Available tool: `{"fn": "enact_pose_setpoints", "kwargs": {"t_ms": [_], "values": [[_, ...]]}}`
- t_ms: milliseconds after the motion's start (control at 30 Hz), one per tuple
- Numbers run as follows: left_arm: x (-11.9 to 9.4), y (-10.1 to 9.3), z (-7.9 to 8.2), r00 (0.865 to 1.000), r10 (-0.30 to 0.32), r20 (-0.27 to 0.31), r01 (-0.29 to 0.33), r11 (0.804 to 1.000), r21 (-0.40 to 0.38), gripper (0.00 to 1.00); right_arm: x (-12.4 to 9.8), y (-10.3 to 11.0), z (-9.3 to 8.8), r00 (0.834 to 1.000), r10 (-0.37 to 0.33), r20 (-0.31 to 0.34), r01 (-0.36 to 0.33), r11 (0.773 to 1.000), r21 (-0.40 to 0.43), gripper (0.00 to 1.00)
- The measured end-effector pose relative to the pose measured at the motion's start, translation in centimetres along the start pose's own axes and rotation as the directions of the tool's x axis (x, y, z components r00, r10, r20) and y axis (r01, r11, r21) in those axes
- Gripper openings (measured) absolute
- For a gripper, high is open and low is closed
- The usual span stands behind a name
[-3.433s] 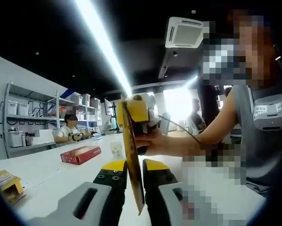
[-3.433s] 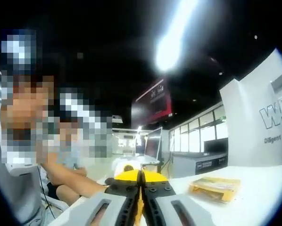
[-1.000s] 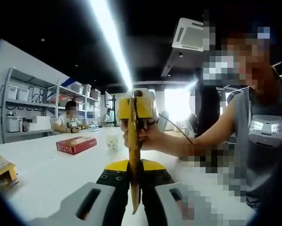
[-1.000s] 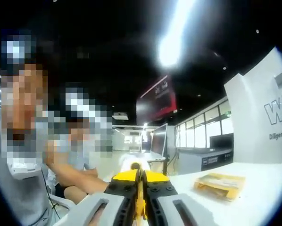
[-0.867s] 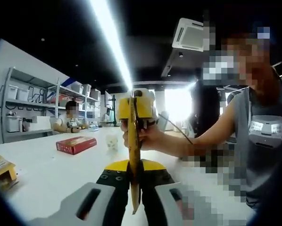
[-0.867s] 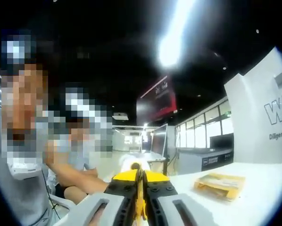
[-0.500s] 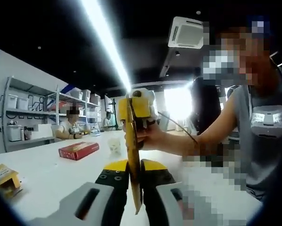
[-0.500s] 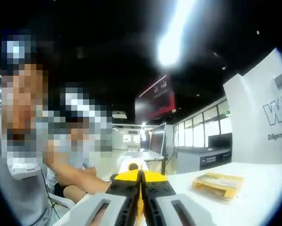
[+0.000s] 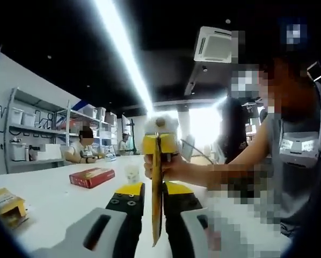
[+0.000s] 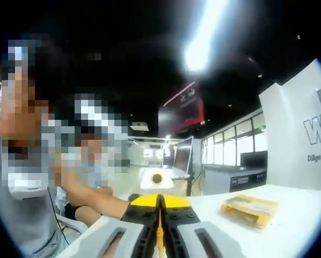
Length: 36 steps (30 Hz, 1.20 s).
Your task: Tear open the coffee pouch, take out the coffee, and pour the coffee from the pouch into the cup
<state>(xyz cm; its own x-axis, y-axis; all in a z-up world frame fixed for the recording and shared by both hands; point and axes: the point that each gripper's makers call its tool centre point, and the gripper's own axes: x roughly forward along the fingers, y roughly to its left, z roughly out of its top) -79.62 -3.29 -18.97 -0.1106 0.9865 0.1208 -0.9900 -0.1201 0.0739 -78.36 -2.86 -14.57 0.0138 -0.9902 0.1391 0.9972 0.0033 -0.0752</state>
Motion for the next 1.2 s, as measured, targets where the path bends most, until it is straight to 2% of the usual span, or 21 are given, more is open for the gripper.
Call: {"fn": "enact_pose_setpoints", "kwargs": {"t_ms": [100,133,200,300,400,500,567,633,733,833,867,1033,1200], "values": [[-0.2,-0.1,0.8,1.000,0.002,-0.005,-0.002,1.000,-0.004,0.17,-0.1,0.0,0.1,1.000,-0.001,-0.001,0.001,1.000,0.000,0.02],[-0.4,-0.2,1.2,1.000,0.008,-0.002,-0.008,1.000,0.017,0.17,-0.1,-0.1,0.2,1.000,-0.003,0.003,0.003,1.000,0.000,0.02],[-0.9,-0.4,2.1,1.000,-0.012,0.022,0.012,1.000,-0.013,0.17,-0.1,0.1,0.5,1.000,-0.002,0.011,0.002,1.000,-0.002,0.02],[-1.6,0.4,2.4,1.000,0.021,0.013,-0.021,1.000,-0.016,0.16,-0.4,0.2,1.1,1.000,-0.001,0.028,0.001,1.000,0.000,0.02],[-1.8,0.4,3.4,1.000,0.020,0.020,-0.019,0.999,-0.037,0.15,-0.7,0.0,1.4,0.999,-0.004,0.040,0.004,1.000,0.007,0.02],[-1.4,0.3,5.4,1.000,0.005,-0.005,-0.006,1.000,-0.018,0.13,-1.0,0.1,1.7,0.999,0.000,0.042,-0.001,1.000,0.016,0.02],[-1.2,0.0,7.0,0.999,-0.038,-0.030,0.038,0.999,-0.023,0.13,-1.1,0.2,2.0,0.999,0.006,0.048,-0.007,1.000,0.022,0.02],[-1.0,0.3,7.9,0.995,-0.053,-0.088,0.050,0.998,-0.028,0.13,-1.1,0.5,2.2,0.999,0.013,0.048,-0.014,1.000,0.022,0.02],[-0.2,0.2,9.4,0.988,-0.092,-0.121,0.089,0.995,-0.035,0.13,-1.1,1.0,2.6,0.999,0.029,0.033,-0.029,0.999,0.013,0.02],[0.3,0.0,9.5,0.972,-0.097,-0.212,0.100,0.995,0.006,0.12,-1.1,0.5,4.3,1.000,0.023,0.017,-0.023,0.999,0.022,0.02],[0.8,0.1,10.3,0.975,-0.087,-0.206,0.094,0.995,0.024,0.12,-1.0,0.3,5.1,1.000,0.013,0.001,-0.013,1.000,0.020,0.02],[1.2,0.1,13.8,0.981,-0.106,-0.164,0.108,0.994,0.003,0.12,0.0,0.2,8.9,0.997,0.011,-0.073,-0.012,1.000,-0.019,0.02],[1.1,0.1,16.0,0.986,-0.089,-0.139,0.093,0.995,0.028,0.12,0.6,0.0,11.9,0.997,0.001,-0.080,-0.004,0.999,-0.038,0.02]]}}
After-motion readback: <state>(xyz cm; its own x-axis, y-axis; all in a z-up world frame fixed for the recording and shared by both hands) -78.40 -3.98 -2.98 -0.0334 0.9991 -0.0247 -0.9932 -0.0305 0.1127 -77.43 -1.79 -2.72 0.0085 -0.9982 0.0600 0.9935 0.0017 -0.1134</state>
